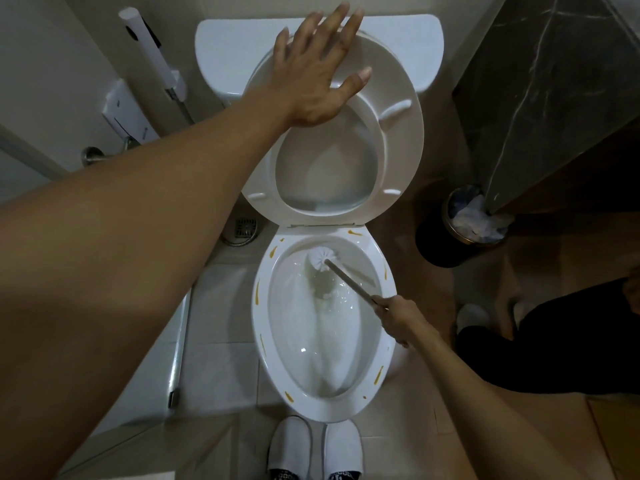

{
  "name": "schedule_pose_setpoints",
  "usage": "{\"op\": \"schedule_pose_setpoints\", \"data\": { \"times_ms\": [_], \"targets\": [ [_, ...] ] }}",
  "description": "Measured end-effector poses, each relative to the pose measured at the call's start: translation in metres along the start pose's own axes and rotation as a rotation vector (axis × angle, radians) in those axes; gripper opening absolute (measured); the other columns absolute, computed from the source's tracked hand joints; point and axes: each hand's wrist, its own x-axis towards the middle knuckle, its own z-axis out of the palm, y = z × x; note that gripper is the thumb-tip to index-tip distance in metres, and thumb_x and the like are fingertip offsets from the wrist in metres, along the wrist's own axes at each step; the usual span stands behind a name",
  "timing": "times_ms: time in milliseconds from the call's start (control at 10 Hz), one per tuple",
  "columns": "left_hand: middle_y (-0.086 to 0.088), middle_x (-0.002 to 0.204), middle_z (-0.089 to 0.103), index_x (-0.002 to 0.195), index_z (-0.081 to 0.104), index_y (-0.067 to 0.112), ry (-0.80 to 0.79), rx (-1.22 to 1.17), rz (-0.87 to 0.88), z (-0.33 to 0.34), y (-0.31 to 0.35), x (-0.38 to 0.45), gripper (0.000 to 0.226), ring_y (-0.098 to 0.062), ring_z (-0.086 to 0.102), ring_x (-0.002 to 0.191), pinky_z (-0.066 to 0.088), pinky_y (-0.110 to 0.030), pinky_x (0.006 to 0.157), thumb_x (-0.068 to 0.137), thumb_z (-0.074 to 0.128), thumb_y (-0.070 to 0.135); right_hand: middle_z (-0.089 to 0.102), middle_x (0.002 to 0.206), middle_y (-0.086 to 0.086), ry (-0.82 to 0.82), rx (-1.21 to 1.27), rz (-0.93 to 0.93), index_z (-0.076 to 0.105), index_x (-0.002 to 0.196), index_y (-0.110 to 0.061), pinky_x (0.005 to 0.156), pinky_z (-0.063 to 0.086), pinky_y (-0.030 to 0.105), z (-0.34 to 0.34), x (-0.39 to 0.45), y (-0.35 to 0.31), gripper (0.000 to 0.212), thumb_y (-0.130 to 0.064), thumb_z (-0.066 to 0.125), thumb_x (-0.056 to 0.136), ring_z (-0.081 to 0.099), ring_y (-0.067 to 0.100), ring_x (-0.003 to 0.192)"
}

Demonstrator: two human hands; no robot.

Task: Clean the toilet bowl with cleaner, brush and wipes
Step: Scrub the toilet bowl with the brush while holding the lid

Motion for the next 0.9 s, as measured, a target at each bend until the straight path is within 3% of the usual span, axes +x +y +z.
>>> {"op": "schedule_pose_setpoints", "data": {
  "times_ms": [100, 200, 400, 500, 600, 700, 800, 900],
  "targets": [
    [0.000, 0.160, -0.004, 0.152, -0.003, 0.025, 0.003, 0.007, -0.001, 0.000, 0.000, -0.001, 0.071, -0.026, -0.002, 0.147, -0.001, -0.054, 0.115, 0.095, 0.019, 0.060, 0.054, 0.066, 0.006, 0.024, 0.196, 0.069, 0.054, 0.135, -0.029, 0.038, 0.044, 0.027, 0.002, -0.010, 0.030, 0.036, -0.032, 0.044, 0.100, 0.046, 0.018, 0.041],
    [-0.001, 0.161, -0.003, 0.152, -0.002, 0.025, 0.001, 0.009, -0.003, 0.000, 0.001, -0.001, 0.071, -0.027, -0.002, 0.147, 0.000, -0.054, 0.115, 0.094, 0.019, 0.060, 0.049, 0.060, 0.002, 0.057, 0.298, 0.058, 0.054, 0.135, -0.026, 0.033, 0.035, 0.021, 0.012, -0.009, 0.026, 0.036, -0.028, 0.046, 0.100, 0.041, 0.015, 0.038],
    [-0.002, 0.161, -0.003, 0.152, -0.001, 0.025, 0.000, 0.009, -0.001, 0.000, 0.000, 0.000, 0.071, -0.027, -0.002, 0.147, -0.001, -0.055, 0.115, 0.094, 0.018, 0.061, 0.056, 0.074, -0.005, -0.040, 0.366, -0.009, 0.052, 0.137, -0.026, 0.036, 0.037, 0.017, 0.058, -0.010, -0.003, 0.039, -0.031, 0.050, 0.098, 0.047, 0.009, 0.049],
    [-0.001, 0.161, -0.003, 0.152, -0.001, 0.025, 0.002, 0.005, 0.000, 0.000, 0.002, 0.000, 0.071, -0.027, -0.002, 0.147, -0.001, -0.054, 0.115, 0.094, 0.018, 0.060, 0.069, 0.101, 0.012, 0.068, 0.397, 0.024, 0.056, 0.134, -0.025, 0.057, 0.053, 0.029, 0.056, -0.019, 0.012, 0.036, -0.025, 0.048, 0.098, 0.063, 0.024, 0.069],
    [-0.001, 0.161, -0.002, 0.153, -0.001, 0.025, 0.003, 0.009, -0.005, 0.000, 0.001, 0.000, 0.071, -0.027, -0.002, 0.147, -0.001, -0.054, 0.115, 0.095, 0.019, 0.060, 0.070, 0.101, 0.011, 0.132, 0.409, 0.055, 0.056, 0.134, -0.021, 0.077, 0.052, 0.035, 0.059, -0.023, 0.026, 0.036, -0.023, 0.046, 0.099, 0.065, 0.025, 0.080],
    [-0.001, 0.161, -0.003, 0.152, -0.001, 0.025, 0.001, 0.013, -0.003, 0.001, 0.002, 0.000, 0.071, -0.027, -0.002, 0.147, -0.001, -0.055, 0.115, 0.095, 0.019, 0.060, 0.060, 0.076, 0.003, 0.071, 0.456, 0.052, 0.054, 0.135, -0.029, 0.045, 0.047, 0.024, 0.068, -0.020, 0.012, 0.037, -0.028, 0.046, 0.099, 0.048, 0.012, 0.049],
    [-0.001, 0.161, -0.003, 0.152, -0.001, 0.025, 0.000, 0.011, -0.003, 0.001, 0.001, 0.000, 0.071, -0.027, -0.002, 0.147, -0.001, -0.055, 0.115, 0.095, 0.019, 0.060, 0.060, 0.085, 0.000, -0.010, 0.409, -0.008, 0.052, 0.137, -0.029, 0.042, 0.036, 0.016, 0.073, -0.014, 0.000, 0.038, -0.031, 0.047, 0.099, 0.046, 0.007, 0.052],
    [-0.001, 0.161, -0.002, 0.152, -0.001, 0.025, -0.003, -0.003, 0.002, 0.001, 0.001, -0.001, 0.071, -0.027, -0.002, 0.147, -0.001, -0.055, 0.115, 0.095, 0.019, 0.060, 0.060, 0.081, 0.001, 0.045, 0.409, 0.046, 0.053, 0.136, -0.026, 0.038, 0.037, 0.016, 0.060, -0.016, 0.008, 0.037, -0.029, 0.046, 0.100, 0.046, 0.009, 0.049]
  ]
}}
